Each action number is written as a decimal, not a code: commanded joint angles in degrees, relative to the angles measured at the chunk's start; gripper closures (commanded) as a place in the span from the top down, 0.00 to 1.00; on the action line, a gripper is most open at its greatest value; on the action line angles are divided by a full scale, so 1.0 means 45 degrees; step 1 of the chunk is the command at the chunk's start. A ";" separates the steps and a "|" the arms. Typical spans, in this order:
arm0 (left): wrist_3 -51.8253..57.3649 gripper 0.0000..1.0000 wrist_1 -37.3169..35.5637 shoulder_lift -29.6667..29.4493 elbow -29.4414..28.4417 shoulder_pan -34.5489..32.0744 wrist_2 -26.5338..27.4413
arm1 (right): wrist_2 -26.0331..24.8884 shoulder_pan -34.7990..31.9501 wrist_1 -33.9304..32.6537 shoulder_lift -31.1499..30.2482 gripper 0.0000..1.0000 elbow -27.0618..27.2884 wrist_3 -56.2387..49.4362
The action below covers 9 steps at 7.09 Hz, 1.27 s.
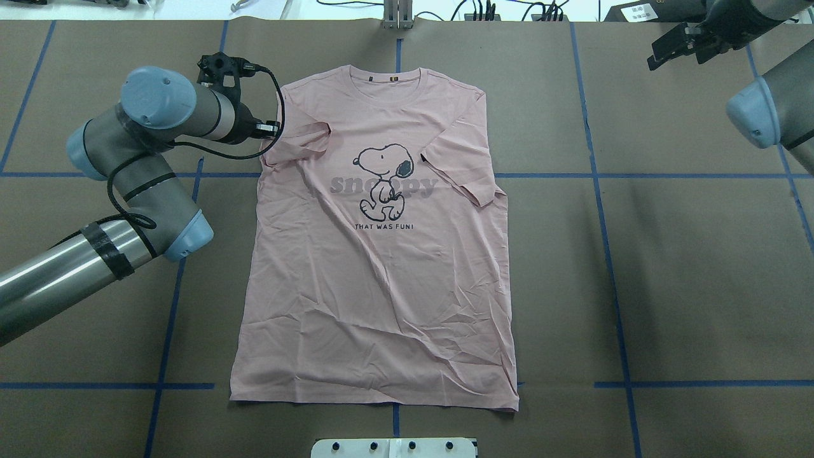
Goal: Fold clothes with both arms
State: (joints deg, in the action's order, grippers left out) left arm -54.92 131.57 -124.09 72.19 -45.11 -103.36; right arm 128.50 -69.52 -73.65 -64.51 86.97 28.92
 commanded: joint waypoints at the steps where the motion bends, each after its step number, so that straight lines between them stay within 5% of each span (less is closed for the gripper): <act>1: -0.0022 0.25 0.0021 0.0037 0.0013 0.0141 0.0000 | 0.0000 0.0000 0.0000 0.0000 1.00 0.0009 0.0000; 2: -0.0602 0.00 0.0040 0.0018 0.0052 0.0258 0.0000 | 0.0000 0.0000 0.0000 0.0000 1.00 -0.0011 0.0000; 9: -0.1056 0.00 -0.0039 0.0291 0.1850 0.0977 0.0039 | 0.0000 0.0000 0.0000 0.0000 1.00 -0.0011 0.0000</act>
State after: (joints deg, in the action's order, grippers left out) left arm -59.12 131.13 -122.86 80.12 -42.53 -103.39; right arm 128.50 -69.52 -73.65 -64.51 86.93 28.92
